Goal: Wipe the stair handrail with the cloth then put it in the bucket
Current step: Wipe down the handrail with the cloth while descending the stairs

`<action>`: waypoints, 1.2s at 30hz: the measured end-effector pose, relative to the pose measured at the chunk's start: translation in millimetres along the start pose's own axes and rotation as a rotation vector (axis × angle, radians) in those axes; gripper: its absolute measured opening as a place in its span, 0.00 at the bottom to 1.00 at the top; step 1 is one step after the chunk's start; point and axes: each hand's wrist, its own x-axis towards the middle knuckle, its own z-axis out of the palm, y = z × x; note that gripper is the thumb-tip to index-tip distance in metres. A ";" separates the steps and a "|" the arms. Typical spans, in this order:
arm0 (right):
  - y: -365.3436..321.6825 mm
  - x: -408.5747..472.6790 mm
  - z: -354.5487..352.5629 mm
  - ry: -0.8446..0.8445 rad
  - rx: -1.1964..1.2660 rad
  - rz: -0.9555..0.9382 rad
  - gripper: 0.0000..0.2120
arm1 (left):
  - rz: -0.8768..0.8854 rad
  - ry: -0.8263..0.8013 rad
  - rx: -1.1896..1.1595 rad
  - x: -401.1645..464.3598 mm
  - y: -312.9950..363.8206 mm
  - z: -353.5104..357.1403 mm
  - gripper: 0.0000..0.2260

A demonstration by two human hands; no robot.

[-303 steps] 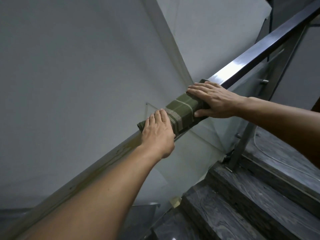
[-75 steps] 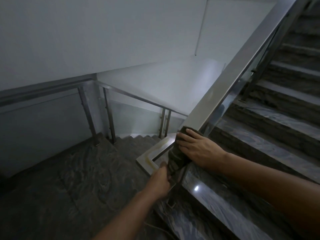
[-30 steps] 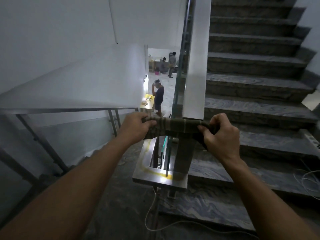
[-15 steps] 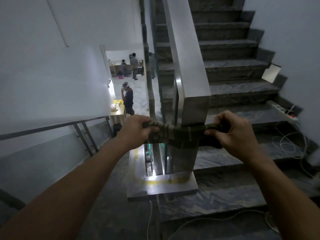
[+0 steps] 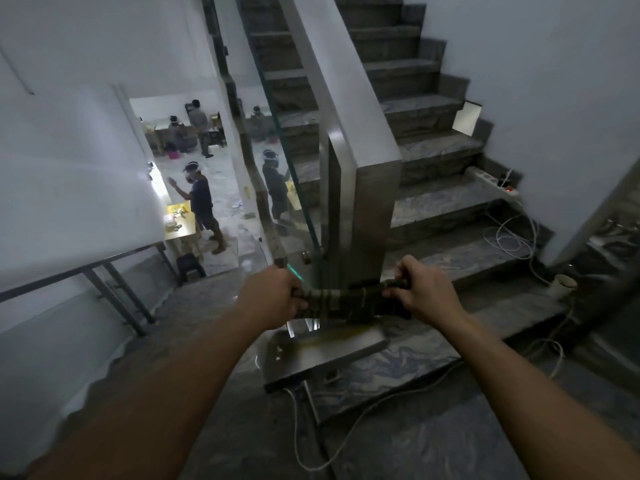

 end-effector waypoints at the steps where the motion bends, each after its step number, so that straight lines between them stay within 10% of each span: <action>1: -0.8 -3.1 3.3 0.012 -0.024 0.021 0.18 | 0.008 -0.013 0.031 -0.3 -0.1 3.4 0.08; 8: -14.9 -52.7 36.6 0.301 -0.162 -0.104 0.07 | 0.171 0.173 0.094 -10.7 -17.6 32.3 0.08; 21: -64.7 -84.9 65.8 -0.263 -0.361 0.150 0.29 | 0.242 -0.071 0.333 -48.3 -23.4 61.3 0.26; 31: -94.4 -98.6 65.6 -0.310 -0.481 -0.089 0.25 | 0.218 0.017 0.287 -52.6 -34.5 57.1 0.13; 36: -89.5 -90.2 72.0 -0.277 -0.385 0.078 0.25 | 0.069 -0.102 0.088 -49.6 -31.4 52.7 0.21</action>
